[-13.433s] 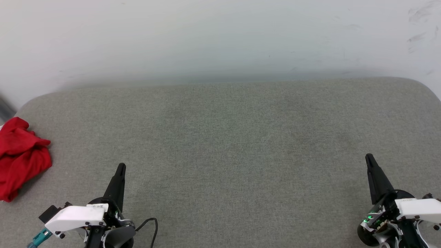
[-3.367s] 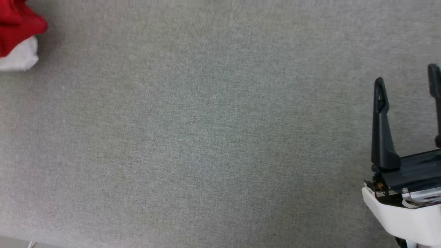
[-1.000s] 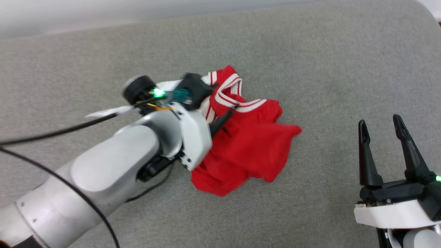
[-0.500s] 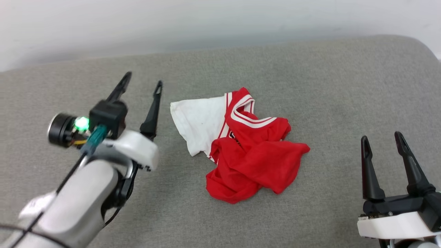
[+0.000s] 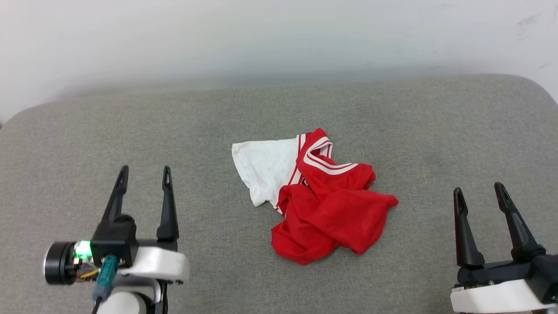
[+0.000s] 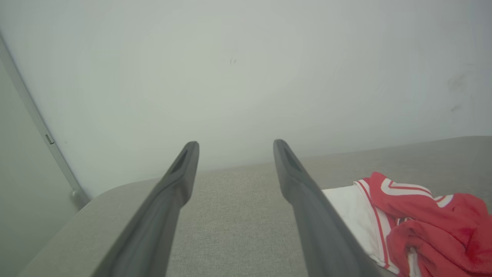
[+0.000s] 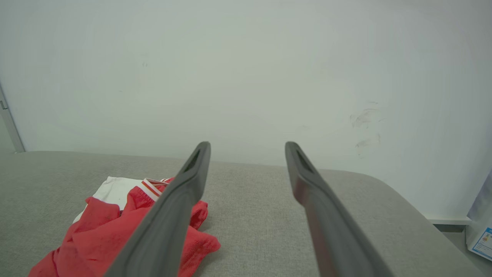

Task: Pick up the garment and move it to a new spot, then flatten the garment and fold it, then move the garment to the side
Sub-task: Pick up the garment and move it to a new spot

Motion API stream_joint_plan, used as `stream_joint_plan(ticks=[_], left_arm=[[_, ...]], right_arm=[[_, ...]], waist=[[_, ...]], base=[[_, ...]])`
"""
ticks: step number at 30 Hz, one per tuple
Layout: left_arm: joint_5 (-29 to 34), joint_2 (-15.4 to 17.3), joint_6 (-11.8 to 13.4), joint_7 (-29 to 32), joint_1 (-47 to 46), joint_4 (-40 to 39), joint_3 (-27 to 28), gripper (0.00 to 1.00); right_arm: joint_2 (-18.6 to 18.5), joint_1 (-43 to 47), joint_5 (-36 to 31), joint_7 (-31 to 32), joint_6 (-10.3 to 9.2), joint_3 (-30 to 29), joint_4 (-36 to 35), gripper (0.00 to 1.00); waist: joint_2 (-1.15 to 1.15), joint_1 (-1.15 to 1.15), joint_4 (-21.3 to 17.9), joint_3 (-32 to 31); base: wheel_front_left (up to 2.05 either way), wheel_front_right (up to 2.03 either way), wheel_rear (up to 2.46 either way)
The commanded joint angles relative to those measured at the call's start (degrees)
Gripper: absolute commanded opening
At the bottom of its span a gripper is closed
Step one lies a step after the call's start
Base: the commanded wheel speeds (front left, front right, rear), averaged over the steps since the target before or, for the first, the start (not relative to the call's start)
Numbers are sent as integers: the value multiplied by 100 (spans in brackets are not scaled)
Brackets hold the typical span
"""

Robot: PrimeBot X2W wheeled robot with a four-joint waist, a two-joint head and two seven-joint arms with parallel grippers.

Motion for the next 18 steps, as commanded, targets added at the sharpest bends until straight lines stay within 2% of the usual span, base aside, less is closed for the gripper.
stream_joint_plan(ticks=[1, 8, 18], left_arm=[[144, -37, -43, -14, 166, -60, 108, 100], [689, -671, -351, -14, 1043, -234, 770, 100], [1209, -1435, -1126, -15, 1625, -9, 1393, 100]], right_arm=[[7, 72, 28, -12, -2, 6, 16, 100], [7, 187, 173, -12, -2, 13, 88, 100], [7, 390, 479, -12, -2, 14, 218, 100]], waist=[[0, 0, 12, -32], [0, 0, 23, -164], [0, 0, 49, -302]], base=[[0, 0, 0], [0, 0, 0], [0, 0, 0]])
